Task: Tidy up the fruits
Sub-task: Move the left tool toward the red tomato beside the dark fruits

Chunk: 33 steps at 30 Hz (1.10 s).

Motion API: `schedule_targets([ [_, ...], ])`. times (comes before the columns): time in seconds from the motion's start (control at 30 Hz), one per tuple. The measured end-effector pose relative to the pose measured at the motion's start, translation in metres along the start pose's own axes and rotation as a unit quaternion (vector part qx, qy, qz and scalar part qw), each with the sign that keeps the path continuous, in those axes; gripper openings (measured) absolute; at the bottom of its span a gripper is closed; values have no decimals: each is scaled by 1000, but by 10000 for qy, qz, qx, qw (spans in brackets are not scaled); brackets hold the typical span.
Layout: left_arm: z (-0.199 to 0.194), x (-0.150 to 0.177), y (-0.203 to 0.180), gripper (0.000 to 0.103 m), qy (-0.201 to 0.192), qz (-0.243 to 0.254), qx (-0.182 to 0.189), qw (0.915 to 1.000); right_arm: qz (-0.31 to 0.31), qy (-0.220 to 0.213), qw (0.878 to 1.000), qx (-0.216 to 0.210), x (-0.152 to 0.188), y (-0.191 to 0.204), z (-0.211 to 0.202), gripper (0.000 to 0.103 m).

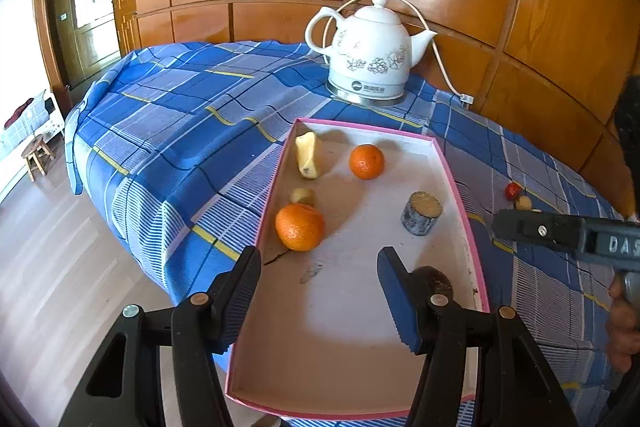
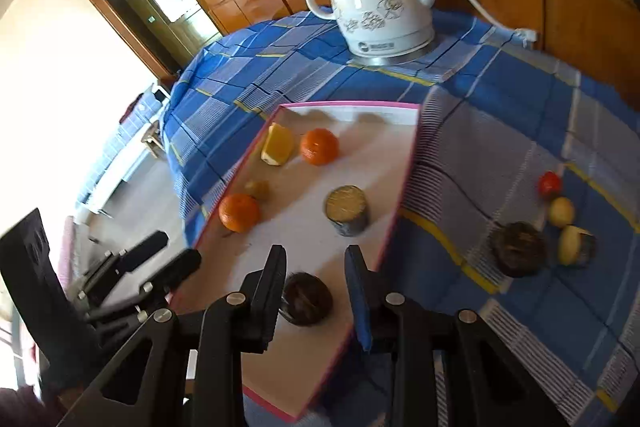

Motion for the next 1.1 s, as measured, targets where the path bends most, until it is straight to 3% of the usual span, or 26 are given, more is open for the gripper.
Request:
schedule_targets([
  [0.3, -4, 0, -18, 62, -6, 225, 66, 9997, -56, -38, 9984, 560, 28, -31, -23, 30],
  [0.77, -4, -1, -61, 62, 80, 784, 351, 9963, 416, -35, 9893, 1398, 54, -123, -70, 30],
  [1.03, -2, -13, -105, 61, 188, 1234, 739, 9894, 889, -116, 9801, 1773, 67, -185, -88, 30],
  [1.1, 0, -18, -119, 56, 260, 1337, 925, 9864, 1053, -132, 9789, 1748, 71, -197, -88, 30],
])
Point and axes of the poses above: each gripper's, at about its wrist camera, not at the fingertips, and z roughly the way its jaws point, y to its left, x to its underside, the point moved 6 cm from there along z, roughly the way its jaws point, and after that the axes turned 7 degrees about y, right-handed, at the moved point
